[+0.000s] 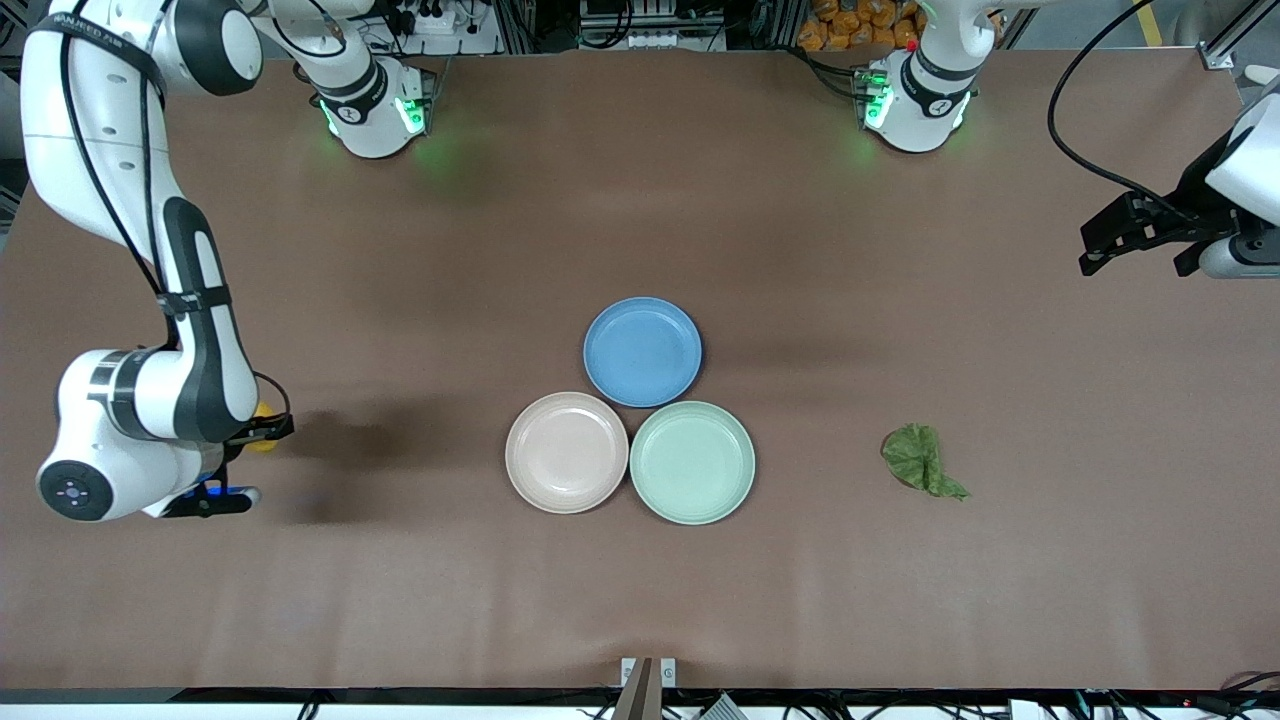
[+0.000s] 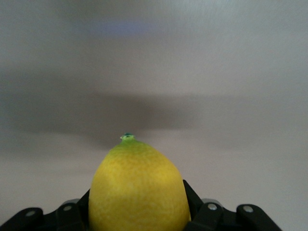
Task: Pick lemon and lettuce from plates
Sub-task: 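Carry the lemon away from the plates and lower it to the table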
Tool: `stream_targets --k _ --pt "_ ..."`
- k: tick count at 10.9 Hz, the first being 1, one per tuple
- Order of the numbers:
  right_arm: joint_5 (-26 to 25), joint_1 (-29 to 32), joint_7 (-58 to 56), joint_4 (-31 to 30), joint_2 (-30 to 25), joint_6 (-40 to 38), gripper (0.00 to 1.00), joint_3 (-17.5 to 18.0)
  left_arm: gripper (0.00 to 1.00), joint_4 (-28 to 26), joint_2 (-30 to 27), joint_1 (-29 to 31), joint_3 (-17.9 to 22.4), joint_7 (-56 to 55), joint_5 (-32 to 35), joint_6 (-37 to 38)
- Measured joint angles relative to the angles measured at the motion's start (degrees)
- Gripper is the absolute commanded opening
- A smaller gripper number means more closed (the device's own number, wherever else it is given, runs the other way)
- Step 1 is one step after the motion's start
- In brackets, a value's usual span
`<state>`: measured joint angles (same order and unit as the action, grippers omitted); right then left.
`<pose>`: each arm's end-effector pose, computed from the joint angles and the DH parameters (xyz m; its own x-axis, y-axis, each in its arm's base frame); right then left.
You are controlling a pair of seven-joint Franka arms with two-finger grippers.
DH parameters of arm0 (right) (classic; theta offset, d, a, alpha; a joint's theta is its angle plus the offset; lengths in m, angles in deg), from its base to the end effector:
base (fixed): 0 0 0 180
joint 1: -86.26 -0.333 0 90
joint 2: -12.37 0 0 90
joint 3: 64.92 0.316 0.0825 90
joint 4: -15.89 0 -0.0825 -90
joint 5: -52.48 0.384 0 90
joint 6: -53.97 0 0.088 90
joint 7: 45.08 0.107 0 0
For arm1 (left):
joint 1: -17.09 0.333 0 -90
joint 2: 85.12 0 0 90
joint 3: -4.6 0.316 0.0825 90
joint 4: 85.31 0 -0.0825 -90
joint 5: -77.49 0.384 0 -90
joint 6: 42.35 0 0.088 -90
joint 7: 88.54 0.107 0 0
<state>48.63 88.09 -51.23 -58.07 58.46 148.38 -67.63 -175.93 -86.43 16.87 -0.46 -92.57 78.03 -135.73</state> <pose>0.6897 -0.0547 0.2382 0.8973 0.0391 -0.4397 0.0656 -0.9968 0.0452 0.5513 -0.0506 0.6374 0.9972 -0.0223 0.0715 -0.0219 -0.9997 -0.0064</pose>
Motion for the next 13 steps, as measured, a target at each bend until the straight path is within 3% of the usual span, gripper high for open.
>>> stream_targets --k 4,5,6,7,13 --pt "2.04 0.34 0.11 -4.63 1.78 1.31 0.24 0.21 1.0 -0.03 0.06 0.04 0.01 0.0 -0.05 0.0" --pt "2.64 0.34 0.11 -5.21 1.9 1.84 0.33 0.24 1.0 -0.04 0.06 0.06 0.01 0.0 -0.05 0.0" --pt "2.77 0.34 0.11 -5.49 1.93 2.2 0.91 0.25 1.0 -0.05 0.07 0.11 0.02 0.0 -0.05 0.0" --pt "2.79 0.34 0.11 -5.51 1.93 2.4 1.0 0.25 1.0 -0.05 0.07 0.14 0.03 0.0 -0.05 0.0" --pt "2.79 0.87 0.1 -4.71 1.3 2.59 1.0 0.24 1.0 -0.07 0.08 0.29 0.09 0.0 -0.05 0.0"
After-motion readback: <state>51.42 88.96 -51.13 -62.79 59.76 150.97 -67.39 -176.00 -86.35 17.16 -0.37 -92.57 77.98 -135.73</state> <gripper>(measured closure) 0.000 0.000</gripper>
